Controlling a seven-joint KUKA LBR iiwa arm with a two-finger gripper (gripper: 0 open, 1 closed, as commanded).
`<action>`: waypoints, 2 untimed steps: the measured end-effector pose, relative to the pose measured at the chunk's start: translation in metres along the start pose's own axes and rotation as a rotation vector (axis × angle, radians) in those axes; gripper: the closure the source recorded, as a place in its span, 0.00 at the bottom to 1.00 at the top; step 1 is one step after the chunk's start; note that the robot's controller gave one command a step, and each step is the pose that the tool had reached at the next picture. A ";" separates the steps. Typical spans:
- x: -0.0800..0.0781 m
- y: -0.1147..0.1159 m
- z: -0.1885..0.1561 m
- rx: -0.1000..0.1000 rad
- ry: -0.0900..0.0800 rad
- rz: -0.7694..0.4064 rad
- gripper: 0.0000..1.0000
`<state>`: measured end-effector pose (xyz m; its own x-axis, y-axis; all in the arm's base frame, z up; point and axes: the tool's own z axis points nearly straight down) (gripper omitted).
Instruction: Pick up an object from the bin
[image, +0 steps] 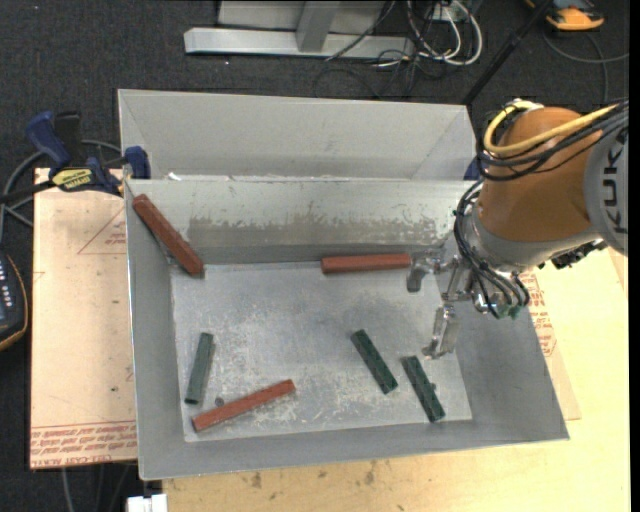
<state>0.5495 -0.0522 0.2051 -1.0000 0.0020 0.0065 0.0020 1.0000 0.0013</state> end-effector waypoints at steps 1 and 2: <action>0.013 0.040 0.139 -0.001 -0.003 0.017 0.00; -0.008 0.030 0.104 0.000 -0.012 0.089 0.00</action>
Offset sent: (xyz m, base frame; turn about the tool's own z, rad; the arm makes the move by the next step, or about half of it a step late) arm -0.0125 0.0384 -0.1351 0.0193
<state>0.5564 -0.0219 0.1011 -0.9959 0.0905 -0.0053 0.0905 0.9959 0.0014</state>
